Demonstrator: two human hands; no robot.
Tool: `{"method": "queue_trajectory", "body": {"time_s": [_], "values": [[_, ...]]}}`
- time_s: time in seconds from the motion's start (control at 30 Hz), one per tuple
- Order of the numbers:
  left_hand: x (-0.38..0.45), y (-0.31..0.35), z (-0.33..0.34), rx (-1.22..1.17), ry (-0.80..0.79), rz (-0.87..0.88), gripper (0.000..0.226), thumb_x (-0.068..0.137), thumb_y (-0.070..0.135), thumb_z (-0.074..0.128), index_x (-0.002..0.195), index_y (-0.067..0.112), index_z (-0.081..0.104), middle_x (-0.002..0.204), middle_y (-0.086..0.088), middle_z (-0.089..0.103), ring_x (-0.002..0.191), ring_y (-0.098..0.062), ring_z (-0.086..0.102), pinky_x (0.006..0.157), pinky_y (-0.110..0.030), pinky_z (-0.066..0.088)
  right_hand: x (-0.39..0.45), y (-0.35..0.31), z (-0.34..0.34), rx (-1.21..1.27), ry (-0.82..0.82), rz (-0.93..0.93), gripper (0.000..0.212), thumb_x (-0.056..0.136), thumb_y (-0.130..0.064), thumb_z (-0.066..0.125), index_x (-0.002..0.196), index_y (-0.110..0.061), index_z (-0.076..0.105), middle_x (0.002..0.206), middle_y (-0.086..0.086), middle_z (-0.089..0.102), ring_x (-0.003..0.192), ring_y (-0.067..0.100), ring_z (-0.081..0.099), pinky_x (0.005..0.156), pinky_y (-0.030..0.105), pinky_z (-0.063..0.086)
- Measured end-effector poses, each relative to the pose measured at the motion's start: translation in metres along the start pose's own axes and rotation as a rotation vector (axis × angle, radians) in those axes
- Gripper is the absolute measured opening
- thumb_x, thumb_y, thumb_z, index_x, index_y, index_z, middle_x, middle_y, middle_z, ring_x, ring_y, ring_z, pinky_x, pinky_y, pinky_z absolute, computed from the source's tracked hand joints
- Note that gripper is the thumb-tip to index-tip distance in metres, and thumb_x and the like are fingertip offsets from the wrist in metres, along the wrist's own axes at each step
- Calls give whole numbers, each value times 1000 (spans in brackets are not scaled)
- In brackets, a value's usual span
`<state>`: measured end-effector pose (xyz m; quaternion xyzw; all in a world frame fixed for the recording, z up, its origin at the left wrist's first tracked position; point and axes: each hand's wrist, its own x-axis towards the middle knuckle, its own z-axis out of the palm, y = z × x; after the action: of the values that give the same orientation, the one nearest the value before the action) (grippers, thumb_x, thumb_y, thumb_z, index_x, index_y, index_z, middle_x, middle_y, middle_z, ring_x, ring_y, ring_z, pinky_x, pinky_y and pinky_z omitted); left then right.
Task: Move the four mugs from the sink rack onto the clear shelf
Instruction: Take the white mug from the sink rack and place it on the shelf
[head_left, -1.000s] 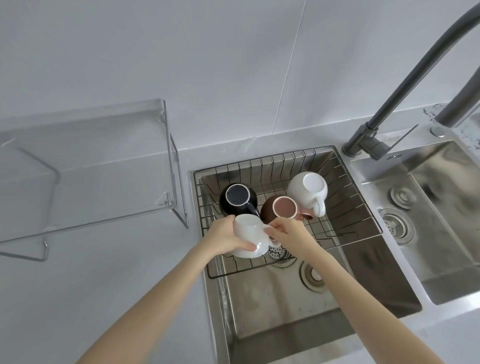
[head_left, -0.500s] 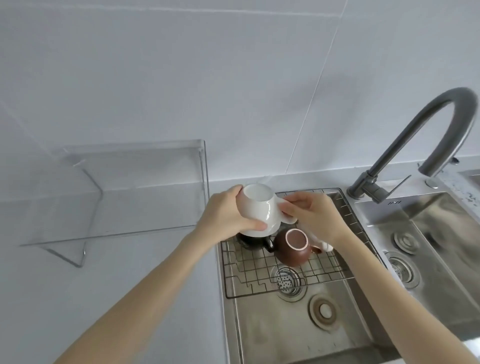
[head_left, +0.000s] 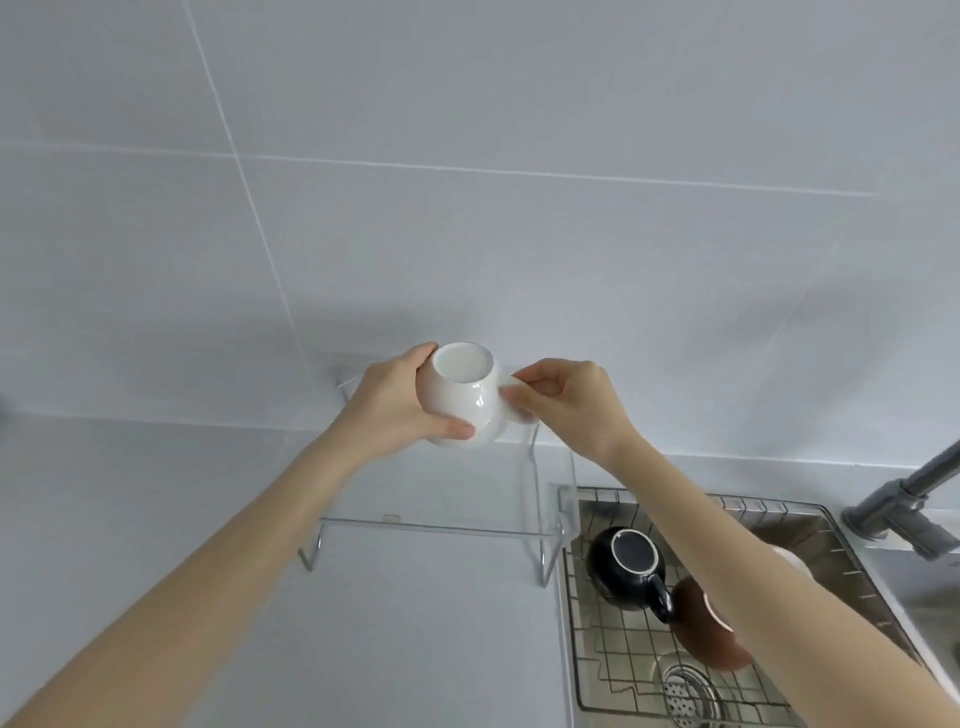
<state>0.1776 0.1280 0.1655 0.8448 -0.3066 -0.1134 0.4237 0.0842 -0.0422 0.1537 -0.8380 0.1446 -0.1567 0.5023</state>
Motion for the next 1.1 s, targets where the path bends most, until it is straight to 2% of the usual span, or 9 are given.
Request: {"method": "queue_trajectory", "body": {"time_s": [0.1,0.23,0.3,0.53,0.6,0.77,0.87,1.0,1.1], "values": [[12,-31,-23,18,15,-27,75,53,19,85,119,20,49,106,6,59,100,-15,55,75,-19,43,24,-3,40,26,-25,9,4,78,-21,68,79,-17,68,71,-2,69,58,-3,59,57,6,44],[27,-71,-40,24,26,-75,82,54,17,85,125,20,45,114,6,57,104,-14,52,84,-23,38,49,2,84,45,-49,41,5,77,-23,68,78,-18,68,80,8,74,72,16,63,71,29,52],[34,-87,-44,23,20,-78,79,54,16,84,123,21,47,117,5,59,107,-16,54,84,-24,40,59,7,99,53,-49,61,9,77,-23,68,81,-15,69,83,10,74,76,20,65,75,35,53],[48,-121,-50,24,4,-96,75,55,11,83,121,23,50,113,6,61,107,-15,55,85,-23,42,78,18,132,59,-46,95,12,77,-22,68,82,-12,69,74,5,69,72,19,63,69,32,50],[49,-126,-51,27,-13,-99,74,55,10,83,120,24,51,113,6,61,107,-15,56,86,-23,42,79,19,137,67,-35,111,12,76,-23,69,81,-12,69,75,5,70,74,20,65,72,35,53],[55,-129,-58,26,-84,-124,76,50,20,80,119,30,51,113,8,62,108,-14,56,86,-16,42,81,20,144,84,-17,130,13,76,-24,68,82,-12,70,78,6,72,79,23,68,75,38,55],[57,-128,-61,21,-114,-143,76,47,21,79,118,33,52,116,6,63,111,-15,56,89,-21,44,82,19,145,94,-23,140,16,75,-26,69,82,-12,70,80,7,73,79,22,68,75,38,54],[60,-126,-63,33,-140,-152,69,44,26,80,100,52,50,115,10,63,111,-13,56,94,-26,45,80,17,147,113,-16,137,17,74,-26,70,82,-11,69,82,9,74,79,23,68,76,40,55],[58,-125,-63,35,-149,-182,70,39,34,77,99,54,49,118,9,62,115,-15,55,100,-33,44,77,16,147,112,-22,133,20,77,-25,68,89,-9,68,90,10,74,85,23,67,80,40,54]]}}
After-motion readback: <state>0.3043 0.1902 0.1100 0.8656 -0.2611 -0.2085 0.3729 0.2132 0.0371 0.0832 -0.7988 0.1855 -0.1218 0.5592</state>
